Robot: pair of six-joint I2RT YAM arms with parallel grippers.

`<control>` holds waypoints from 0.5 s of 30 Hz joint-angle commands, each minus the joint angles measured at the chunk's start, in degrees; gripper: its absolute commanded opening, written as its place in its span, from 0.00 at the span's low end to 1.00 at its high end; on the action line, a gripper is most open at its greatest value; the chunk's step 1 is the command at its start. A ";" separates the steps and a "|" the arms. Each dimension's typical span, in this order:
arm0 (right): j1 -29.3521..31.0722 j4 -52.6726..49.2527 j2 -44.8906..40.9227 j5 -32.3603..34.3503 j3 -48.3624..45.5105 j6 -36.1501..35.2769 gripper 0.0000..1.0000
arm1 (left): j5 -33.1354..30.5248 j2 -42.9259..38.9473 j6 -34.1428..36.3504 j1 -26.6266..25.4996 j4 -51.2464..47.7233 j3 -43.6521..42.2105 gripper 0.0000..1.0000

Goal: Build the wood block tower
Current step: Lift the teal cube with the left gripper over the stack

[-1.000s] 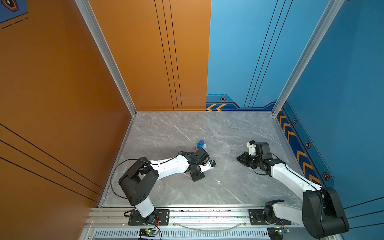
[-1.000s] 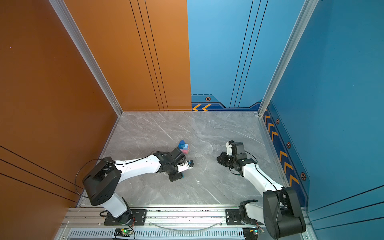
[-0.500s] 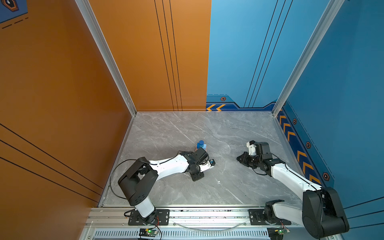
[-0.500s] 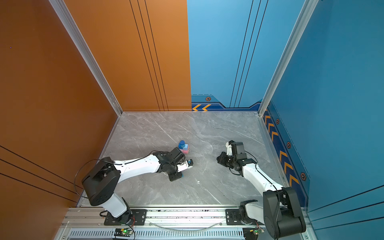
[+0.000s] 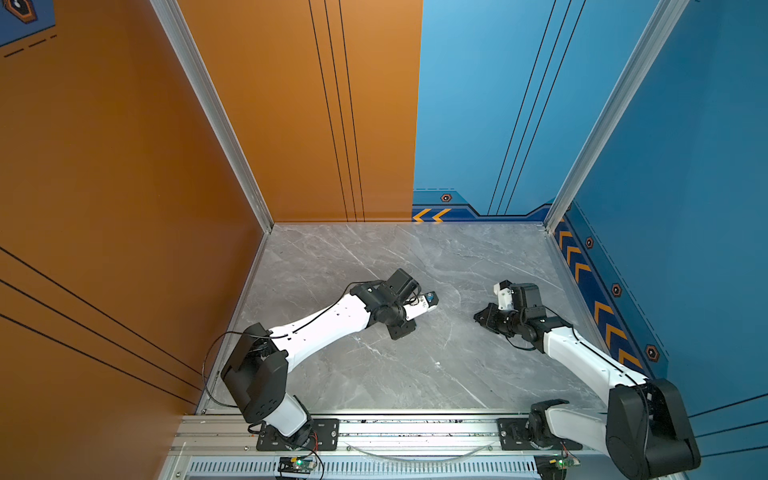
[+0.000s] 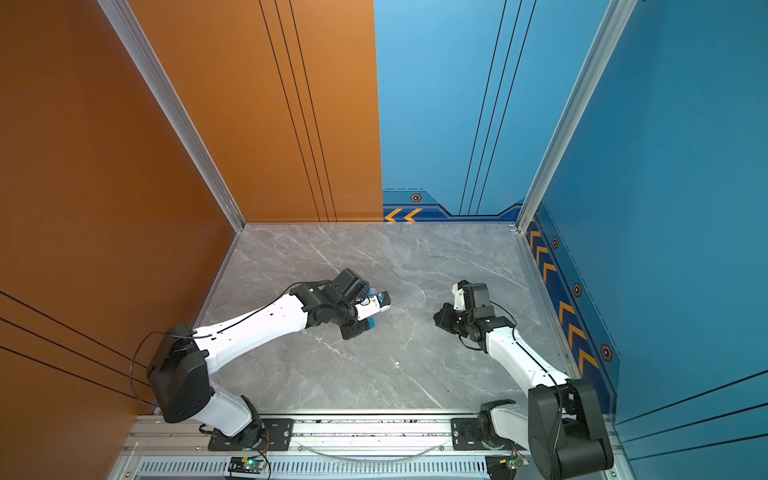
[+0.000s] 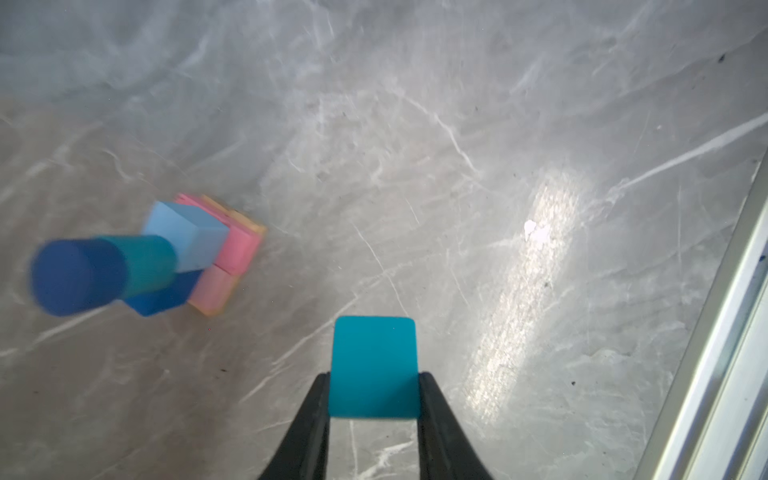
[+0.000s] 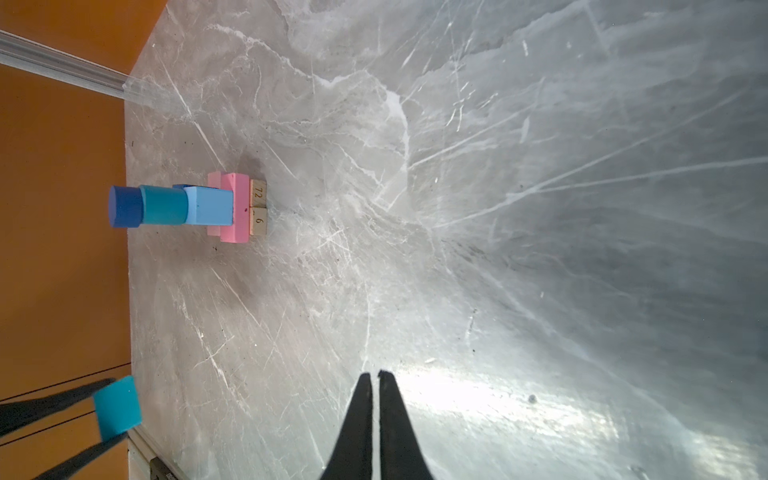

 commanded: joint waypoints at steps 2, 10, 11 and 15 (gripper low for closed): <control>-0.40 -4.01 -0.90 -0.57 3.64 0.36 0.09 | 1.62 1.47 6.03 2.26 -8.35 8.23 0.00; -0.36 -7.37 -0.06 0.28 7.53 0.24 0.09 | 8.43 5.63 12.65 8.90 -14.16 17.85 0.01; -0.47 -8.04 0.24 0.45 8.21 0.15 0.09 | 9.15 5.88 13.09 9.80 -14.23 18.41 0.01; -0.55 -9.60 0.89 1.16 9.94 -0.12 0.09 | 10.38 7.58 14.06 11.52 -14.11 20.30 0.02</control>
